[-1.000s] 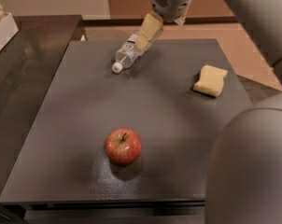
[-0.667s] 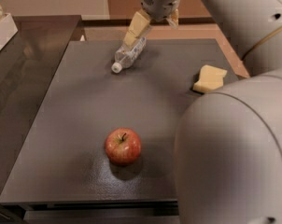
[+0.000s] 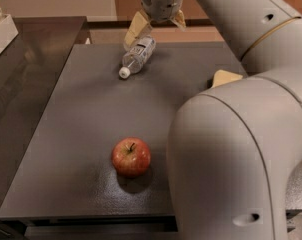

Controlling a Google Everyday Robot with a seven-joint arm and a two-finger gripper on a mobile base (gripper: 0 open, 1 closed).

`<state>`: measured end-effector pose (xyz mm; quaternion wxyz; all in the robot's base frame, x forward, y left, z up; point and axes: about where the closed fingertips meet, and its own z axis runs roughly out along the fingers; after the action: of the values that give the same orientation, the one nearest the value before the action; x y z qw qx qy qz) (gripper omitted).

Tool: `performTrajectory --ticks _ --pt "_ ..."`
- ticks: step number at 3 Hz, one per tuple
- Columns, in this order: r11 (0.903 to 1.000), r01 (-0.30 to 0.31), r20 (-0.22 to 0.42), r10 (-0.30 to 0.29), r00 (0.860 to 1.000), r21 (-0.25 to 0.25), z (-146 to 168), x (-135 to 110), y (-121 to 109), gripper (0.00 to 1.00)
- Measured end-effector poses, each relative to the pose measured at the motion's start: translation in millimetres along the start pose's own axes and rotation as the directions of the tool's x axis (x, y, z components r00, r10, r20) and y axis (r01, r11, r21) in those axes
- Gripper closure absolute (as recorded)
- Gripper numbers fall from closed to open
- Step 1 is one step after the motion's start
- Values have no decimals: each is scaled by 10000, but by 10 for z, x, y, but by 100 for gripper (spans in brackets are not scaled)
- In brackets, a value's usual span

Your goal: Pick blue plastic bottle

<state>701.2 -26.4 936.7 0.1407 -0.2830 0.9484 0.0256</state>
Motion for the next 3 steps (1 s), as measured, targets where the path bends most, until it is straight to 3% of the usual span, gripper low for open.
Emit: performTrajectory --ticks 1,2,3 --pt "9986 -518 -206 517 9984 -52 134 -122 62 0" --pt "9887 -1492 -462 1497 9876 139 304 -257 105 0" --pt "9598 -2770 -648 2796 9579 464 462 -359 120 0"
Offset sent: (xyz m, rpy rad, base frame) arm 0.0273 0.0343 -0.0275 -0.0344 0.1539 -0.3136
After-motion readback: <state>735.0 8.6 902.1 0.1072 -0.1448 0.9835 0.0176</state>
